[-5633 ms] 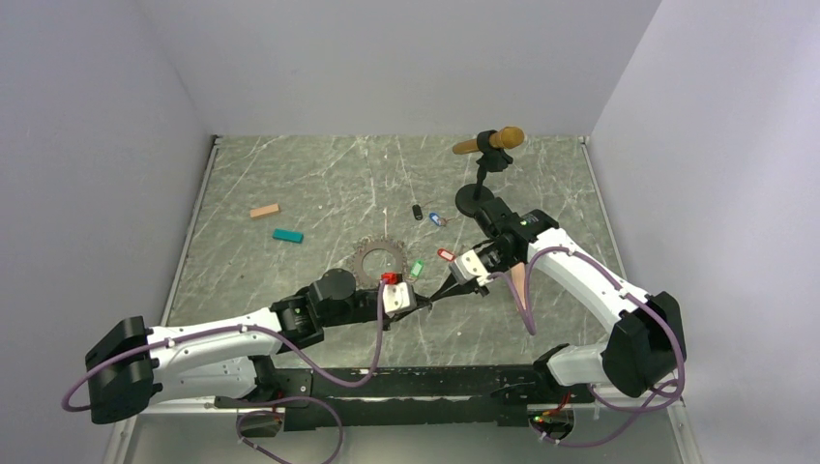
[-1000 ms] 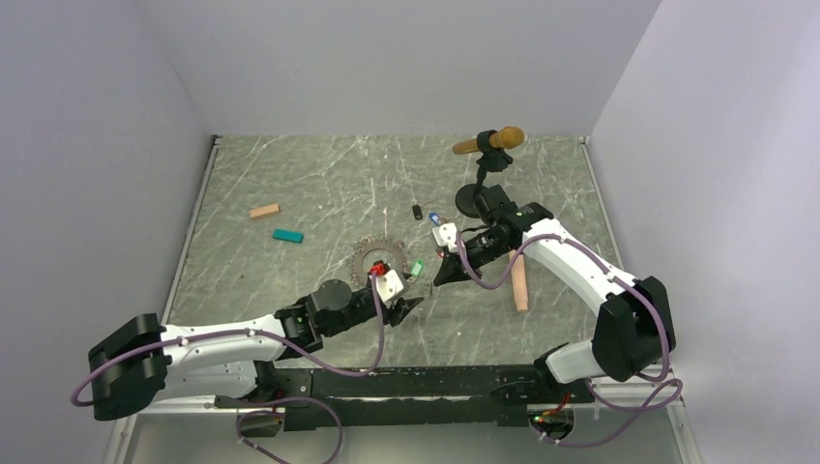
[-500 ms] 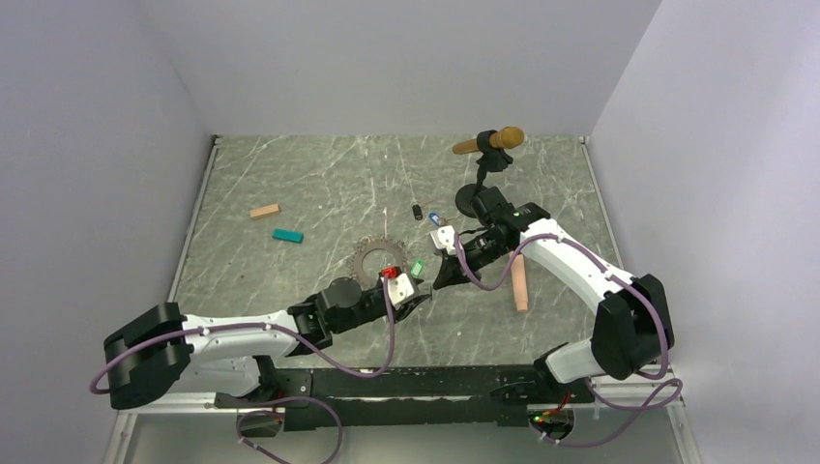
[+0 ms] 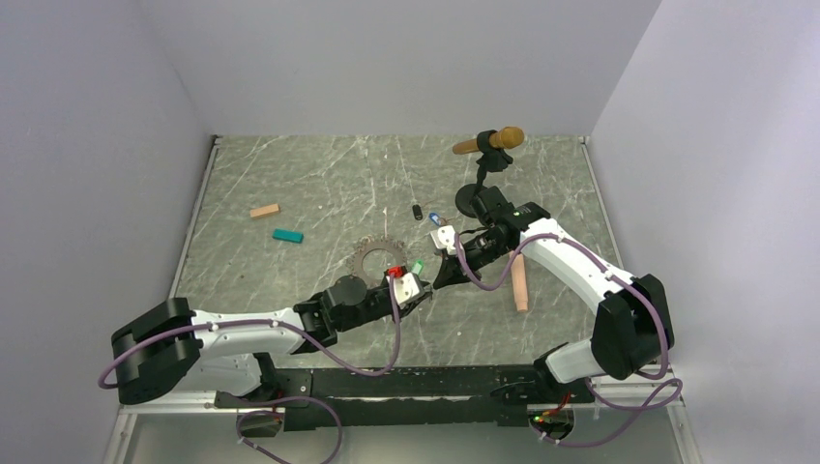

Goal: Put the keys on the keyring

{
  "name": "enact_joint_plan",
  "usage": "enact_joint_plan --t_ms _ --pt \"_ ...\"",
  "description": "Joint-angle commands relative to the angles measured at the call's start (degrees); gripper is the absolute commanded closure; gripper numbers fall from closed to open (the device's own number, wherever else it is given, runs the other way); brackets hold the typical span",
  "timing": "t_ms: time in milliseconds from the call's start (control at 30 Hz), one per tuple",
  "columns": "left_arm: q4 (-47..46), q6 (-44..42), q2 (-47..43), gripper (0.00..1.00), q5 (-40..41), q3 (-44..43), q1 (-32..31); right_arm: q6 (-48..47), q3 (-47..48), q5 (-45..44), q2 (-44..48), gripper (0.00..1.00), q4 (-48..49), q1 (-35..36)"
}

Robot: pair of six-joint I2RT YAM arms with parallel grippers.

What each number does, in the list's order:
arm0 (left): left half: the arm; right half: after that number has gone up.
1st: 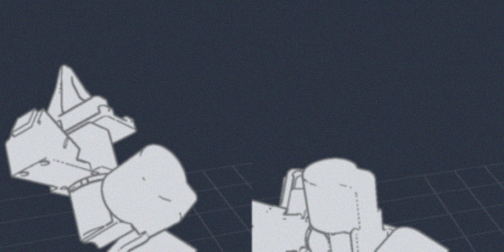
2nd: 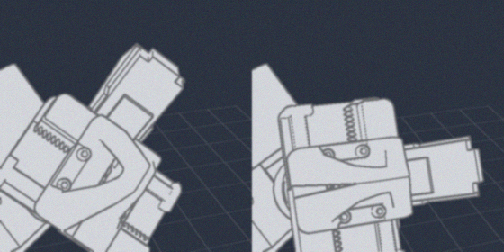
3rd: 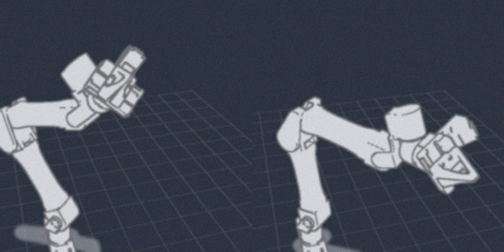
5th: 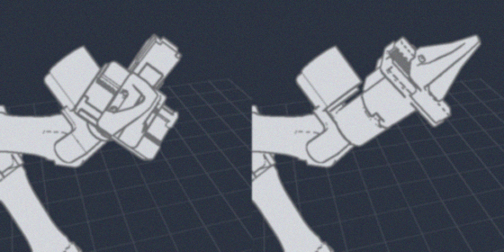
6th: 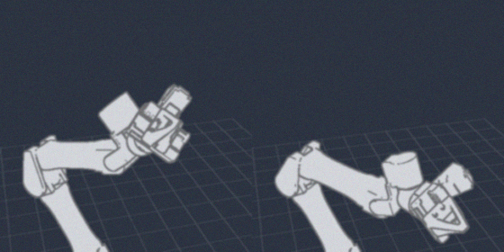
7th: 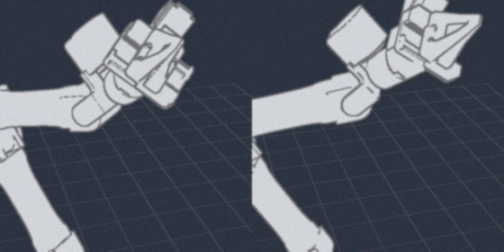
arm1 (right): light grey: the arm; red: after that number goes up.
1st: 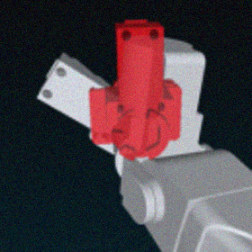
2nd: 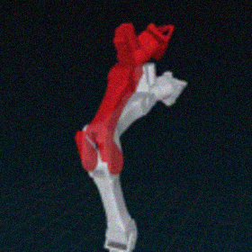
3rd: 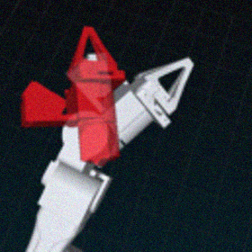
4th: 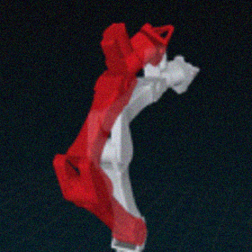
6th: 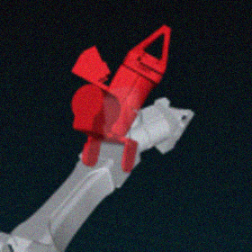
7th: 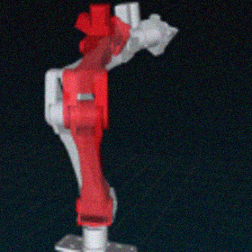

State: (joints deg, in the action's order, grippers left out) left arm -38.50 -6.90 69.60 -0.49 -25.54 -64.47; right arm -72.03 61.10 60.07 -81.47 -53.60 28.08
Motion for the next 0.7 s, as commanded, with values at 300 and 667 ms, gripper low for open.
enact_joint_plan --t_ms 300,667 --pt "0.23 -1.11 1.10 1.00 -1.62 -3.55 0.11 -2.49 2.25 2.12 0.00 0.99 -1.41 0.29" --pt "-14.75 5.79 -2.88 1.00 0.32 5.86 0.65 -2.71 2.43 5.64 0.70 0.66 -1.72 -0.46"
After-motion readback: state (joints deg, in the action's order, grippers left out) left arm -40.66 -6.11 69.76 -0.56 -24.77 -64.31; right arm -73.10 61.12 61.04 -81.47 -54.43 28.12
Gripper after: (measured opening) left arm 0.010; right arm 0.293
